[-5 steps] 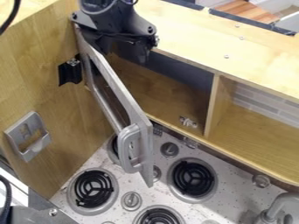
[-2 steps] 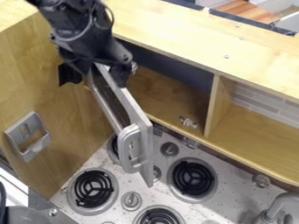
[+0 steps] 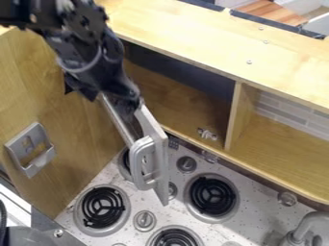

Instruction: Close microwave

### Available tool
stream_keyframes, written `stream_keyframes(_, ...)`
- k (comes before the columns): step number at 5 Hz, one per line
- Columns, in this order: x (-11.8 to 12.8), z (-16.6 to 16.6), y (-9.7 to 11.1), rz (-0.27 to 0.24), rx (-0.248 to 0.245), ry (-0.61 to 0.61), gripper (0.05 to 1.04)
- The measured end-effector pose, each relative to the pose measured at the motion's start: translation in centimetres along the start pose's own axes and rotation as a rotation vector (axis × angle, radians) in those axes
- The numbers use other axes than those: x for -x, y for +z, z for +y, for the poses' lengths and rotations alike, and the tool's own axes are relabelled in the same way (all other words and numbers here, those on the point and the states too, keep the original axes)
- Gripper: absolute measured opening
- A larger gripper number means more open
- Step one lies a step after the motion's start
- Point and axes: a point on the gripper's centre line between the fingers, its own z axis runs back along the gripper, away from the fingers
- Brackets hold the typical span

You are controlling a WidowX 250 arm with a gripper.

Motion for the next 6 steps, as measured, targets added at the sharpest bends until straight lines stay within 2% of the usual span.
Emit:
stream_keyframes(2, 0.4, -1.4, -3.8, 0.048, -0.027, -0.037, 0.998)
stream_keyframes(3, 0.3, -2.0, -5.1, 0.061, -0.023, -0.034, 0.998)
stream_keyframes(4, -0.7, -2.8, -6.0, 0.055, -0.022, -0.021, 0.998)
stream_keyframes(6, -2.9, -4.4, -6.2, 0.044, 0.012, 0.041, 0.998)
